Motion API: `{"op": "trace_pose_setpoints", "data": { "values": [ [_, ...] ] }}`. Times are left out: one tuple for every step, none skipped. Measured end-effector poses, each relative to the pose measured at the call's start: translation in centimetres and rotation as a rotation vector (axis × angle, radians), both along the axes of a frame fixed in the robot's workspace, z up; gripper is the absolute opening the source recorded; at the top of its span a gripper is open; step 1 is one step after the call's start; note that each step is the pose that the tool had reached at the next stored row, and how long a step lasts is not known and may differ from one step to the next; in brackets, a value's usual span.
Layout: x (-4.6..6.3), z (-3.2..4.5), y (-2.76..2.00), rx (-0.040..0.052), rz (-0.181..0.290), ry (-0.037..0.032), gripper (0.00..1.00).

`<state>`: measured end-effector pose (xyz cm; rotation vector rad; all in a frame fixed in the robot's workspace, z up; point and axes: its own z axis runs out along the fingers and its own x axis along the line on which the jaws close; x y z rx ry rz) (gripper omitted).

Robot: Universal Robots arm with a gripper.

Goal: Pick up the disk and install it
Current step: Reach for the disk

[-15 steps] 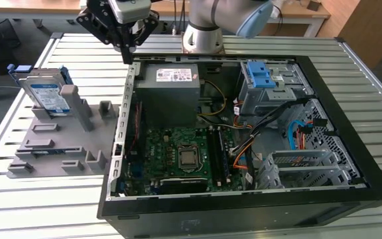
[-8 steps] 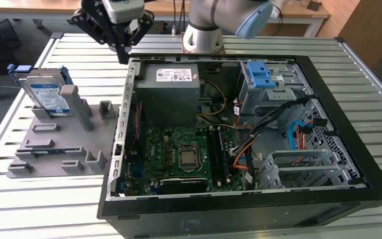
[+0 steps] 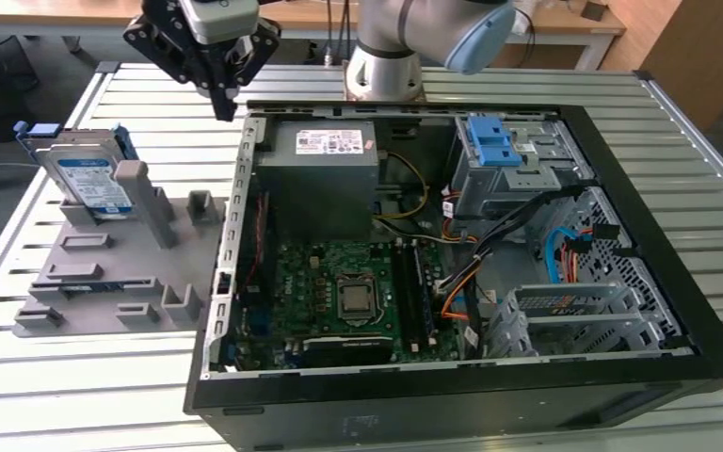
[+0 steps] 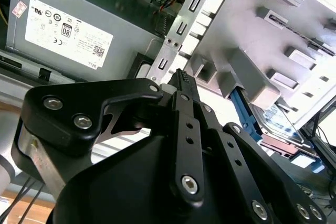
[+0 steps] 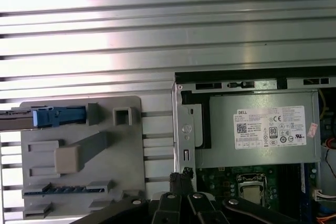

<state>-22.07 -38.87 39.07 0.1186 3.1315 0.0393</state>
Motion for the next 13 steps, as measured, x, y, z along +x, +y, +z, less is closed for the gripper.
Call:
{"op": "trace_pose_setpoints", "data": {
  "values": [
    [-0.1, -0.01, 0.02, 0.0, 0.0, 0.0003, 0.11],
    [-0.2, -0.01, 0.03, 0.0, 0.0, 0.0005, 0.11],
    [-0.4, -0.02, 0.05, 0.0, 0.0, 0.0008, 0.11],
    [-0.5, -0.03, 0.07, 0.0, 0.0, 0.0011, 0.11],
    [-0.6, -0.03, 0.08, 0.0, 0.0, 0.0014, 0.11],
    [-0.7, -0.03, 0.1, -0.0001, 0.0, 0.0017, 0.11],
    [-0.9, -0.04, 0.11, 0.0, 0.0, 0.002, 0.11],
    [-1.0, -0.05, 0.13, 0.0001, 0.0, 0.0023, 0.11],
    [-1.1, -0.06, 0.14, 0.0, 0.0, 0.0026, 0.11],
    [-1.2, -0.07, 0.15, 0.0, 0.0, 0.0029, 0.11],
    [-1.3, -0.07, 0.16, 0.0, 0.0, 0.0032, 0.11],
    [-1.4, -0.08, 0.17, 0.0001, 0.0, 0.0034, 0.11],
    [-1.6, -0.09, 0.19, 0.0001, 0.0, 0.0038, 0.11]
  ]
}}
